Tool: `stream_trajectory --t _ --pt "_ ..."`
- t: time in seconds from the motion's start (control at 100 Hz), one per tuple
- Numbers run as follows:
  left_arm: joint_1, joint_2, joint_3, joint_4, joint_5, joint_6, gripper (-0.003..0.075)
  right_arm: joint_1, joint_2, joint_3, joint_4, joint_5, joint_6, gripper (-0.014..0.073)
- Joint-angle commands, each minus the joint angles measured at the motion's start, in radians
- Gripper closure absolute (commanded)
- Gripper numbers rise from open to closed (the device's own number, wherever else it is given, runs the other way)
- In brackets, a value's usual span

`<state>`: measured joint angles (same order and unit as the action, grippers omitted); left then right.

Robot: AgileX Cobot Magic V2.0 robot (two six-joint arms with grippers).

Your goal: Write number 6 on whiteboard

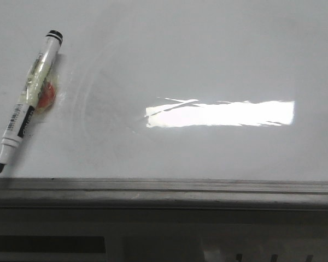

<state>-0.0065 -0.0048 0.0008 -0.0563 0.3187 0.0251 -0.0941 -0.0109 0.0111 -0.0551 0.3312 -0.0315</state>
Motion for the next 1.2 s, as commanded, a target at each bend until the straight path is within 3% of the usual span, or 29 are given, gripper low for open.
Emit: stream_trajectory --t 0.0,0.24,0.45,0.58,0.69,0.8,0.89,0.98,1.19 --pt "0.001 -0.029 0.023 -0.003 -0.074 -0.007 0.0741 -0.003 -0.015 0.014 -0.011 -0.015 -0.005 0.0657" --pt "0.001 -0.029 0.023 -0.003 -0.075 -0.007 0.0741 -0.003 -0.015 0.014 -0.011 -0.051 -0.005 0.0657" --pt "0.001 -0.029 0.023 -0.019 -0.096 -0.007 0.0741 -0.003 -0.015 0.014 0.007 -0.219 -0.003 0.0657" --pt "0.001 -0.029 0.023 -0.007 -0.172 -0.007 0.0741 -0.003 -0.015 0.014 0.050 -0.331 -0.003 0.0657" --pt "0.001 -0.029 0.023 -0.014 -0.228 -0.007 0.0741 -0.003 -0.015 0.014 0.065 -0.346 -0.003 0.0657" --pt "0.001 -0.029 0.018 -0.132 -0.319 -0.007 0.0741 -0.003 -0.015 0.012 0.074 -0.346 -0.003 0.0657" --pt "-0.001 -0.029 -0.027 -0.220 -0.259 0.005 0.0741 -0.003 -0.003 -0.011 0.083 -0.346 -0.003 0.0657" --pt "-0.001 -0.014 -0.101 -0.151 -0.162 0.052 0.0741 -0.003 0.044 -0.066 0.088 -0.286 -0.003 0.0657" --pt "-0.001 0.082 -0.264 -0.146 -0.144 0.054 0.0741 -0.003 0.237 -0.268 0.090 -0.005 -0.003 0.0657"
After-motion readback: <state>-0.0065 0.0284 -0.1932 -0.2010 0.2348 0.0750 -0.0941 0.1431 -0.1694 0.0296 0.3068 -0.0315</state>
